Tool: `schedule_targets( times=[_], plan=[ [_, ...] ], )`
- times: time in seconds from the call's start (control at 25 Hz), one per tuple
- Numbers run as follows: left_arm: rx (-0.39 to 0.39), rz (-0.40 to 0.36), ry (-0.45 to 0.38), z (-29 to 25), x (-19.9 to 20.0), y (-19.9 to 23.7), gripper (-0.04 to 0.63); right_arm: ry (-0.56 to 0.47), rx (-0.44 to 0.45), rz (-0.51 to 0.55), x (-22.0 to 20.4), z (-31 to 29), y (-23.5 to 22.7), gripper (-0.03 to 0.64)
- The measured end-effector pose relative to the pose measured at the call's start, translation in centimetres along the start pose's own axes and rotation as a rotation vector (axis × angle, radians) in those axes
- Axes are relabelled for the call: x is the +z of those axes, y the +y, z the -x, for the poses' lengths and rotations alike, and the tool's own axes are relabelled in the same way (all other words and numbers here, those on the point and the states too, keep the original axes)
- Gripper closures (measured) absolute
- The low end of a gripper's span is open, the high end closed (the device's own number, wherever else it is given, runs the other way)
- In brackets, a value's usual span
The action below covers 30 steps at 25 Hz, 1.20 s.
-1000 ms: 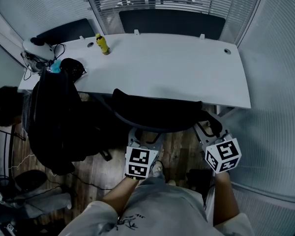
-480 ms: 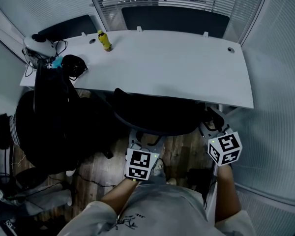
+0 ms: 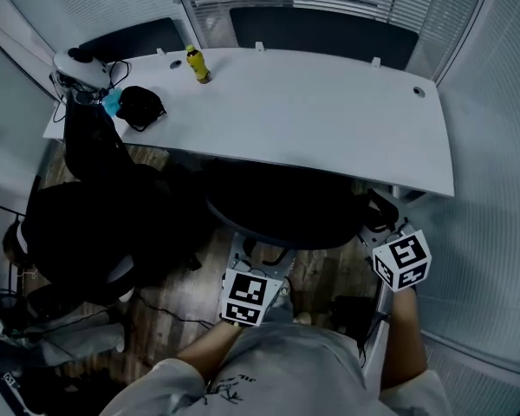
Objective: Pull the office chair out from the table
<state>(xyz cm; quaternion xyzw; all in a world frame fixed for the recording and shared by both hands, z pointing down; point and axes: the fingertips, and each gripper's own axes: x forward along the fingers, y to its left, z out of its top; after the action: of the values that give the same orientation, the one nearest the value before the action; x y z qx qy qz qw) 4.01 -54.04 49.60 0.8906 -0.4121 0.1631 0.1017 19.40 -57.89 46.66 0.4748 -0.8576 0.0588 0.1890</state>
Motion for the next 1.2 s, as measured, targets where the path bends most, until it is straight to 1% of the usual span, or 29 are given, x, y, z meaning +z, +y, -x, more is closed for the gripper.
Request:
schedule_targets(
  times=[0.2, 0.36, 0.56, 0.88, 1.2],
  plan=[
    [0.007, 0.004, 0.013, 0.7, -0.7, -0.4, 0.278, -0.006, -0.028, 0.005, -0.6, 0.7, 0.7, 0.400],
    [0.009, 0.005, 0.018, 1.0, -1.2, -1.1, 0.278, -0.004, -0.034, 0.011, -1.0, 1.4, 1.1, 0.400],
    [0.010, 0.008, 0.013, 2.3, -1.6, -2.1, 0.278, -0.007, -0.026, 0.009, -1.4, 2.7, 2.0, 0.400],
    [0.006, 0.029, 0.033, 4.8, -2.6, -3.7, 0.278, -0.002, -0.013, 0.005, -2.0, 4.9, 4.0, 0.400],
    [0.006, 0.026, 0.029, 7.4, -3.5, -5.8, 0.278, -0.003, -0.003, 0.013, -2.6, 7.6, 6.1, 0.400]
  ],
)
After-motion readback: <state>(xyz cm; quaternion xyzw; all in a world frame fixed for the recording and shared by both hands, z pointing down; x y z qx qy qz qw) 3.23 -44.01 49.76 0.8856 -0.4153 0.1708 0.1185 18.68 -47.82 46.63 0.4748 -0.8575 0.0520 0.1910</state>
